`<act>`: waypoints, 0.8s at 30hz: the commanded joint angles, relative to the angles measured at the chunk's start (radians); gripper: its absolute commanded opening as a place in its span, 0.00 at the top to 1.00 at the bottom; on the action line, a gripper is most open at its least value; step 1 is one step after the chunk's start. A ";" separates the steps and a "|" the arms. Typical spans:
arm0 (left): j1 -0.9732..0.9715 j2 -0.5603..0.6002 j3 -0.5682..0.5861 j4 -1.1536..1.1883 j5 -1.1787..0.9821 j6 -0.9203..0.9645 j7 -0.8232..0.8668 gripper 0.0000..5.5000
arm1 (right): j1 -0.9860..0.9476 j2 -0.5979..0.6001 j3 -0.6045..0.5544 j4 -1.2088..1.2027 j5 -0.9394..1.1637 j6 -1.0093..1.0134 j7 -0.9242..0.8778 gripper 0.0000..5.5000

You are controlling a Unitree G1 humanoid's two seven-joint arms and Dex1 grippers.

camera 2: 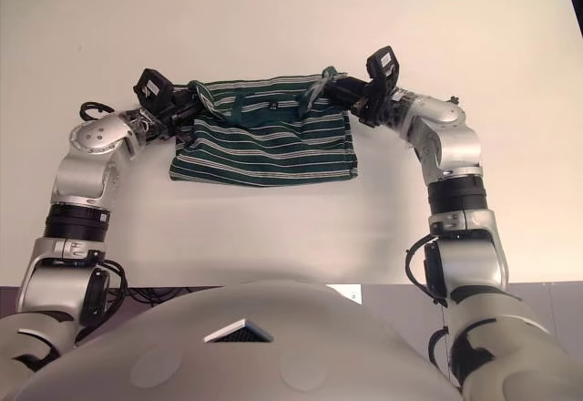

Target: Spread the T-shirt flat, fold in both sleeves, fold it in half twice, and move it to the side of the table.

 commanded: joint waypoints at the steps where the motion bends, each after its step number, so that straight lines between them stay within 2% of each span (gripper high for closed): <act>1: -0.040 -0.034 0.104 0.057 -0.074 0.076 0.035 0.79 | -0.118 0.051 -0.120 0.161 0.056 0.099 -0.095 0.74; 4: -0.071 -0.064 0.206 0.072 -0.195 0.186 0.029 0.79 | -0.197 0.069 -0.183 0.374 0.035 0.091 -0.208 0.74; 7: -0.094 -0.081 0.259 0.074 -0.264 0.266 0.028 0.79 | -0.238 0.072 -0.236 0.516 0.034 0.052 -0.250 0.74; 9: -0.094 -0.085 0.267 0.056 -0.283 0.289 0.023 0.79 | -0.243 0.077 -0.234 0.537 0.016 0.018 -0.240 0.74; 12: -0.085 -0.090 0.269 0.036 -0.277 0.275 0.029 0.79 | -0.169 0.090 -0.165 0.389 -0.040 -0.146 -0.162 0.74; 17: -0.016 -0.079 0.247 -0.064 -0.196 -0.003 -0.023 0.79 | -0.027 0.100 -0.121 0.114 -0.143 -0.451 -0.187 0.74; 20: 0.065 -0.049 0.195 -0.202 -0.145 -0.159 -0.109 0.88 | 0.063 0.093 -0.068 -0.037 -0.176 -0.544 -0.134 0.83; 23: 0.142 0.004 0.083 -0.305 -0.020 -0.273 -0.165 0.99 | 0.130 0.070 0.018 -0.109 -0.234 -0.576 -0.080 0.95; 24: 0.166 0.024 0.037 -0.325 0.031 -0.311 -0.183 1.00 | 0.142 0.062 0.048 -0.109 -0.266 -0.584 -0.072 0.98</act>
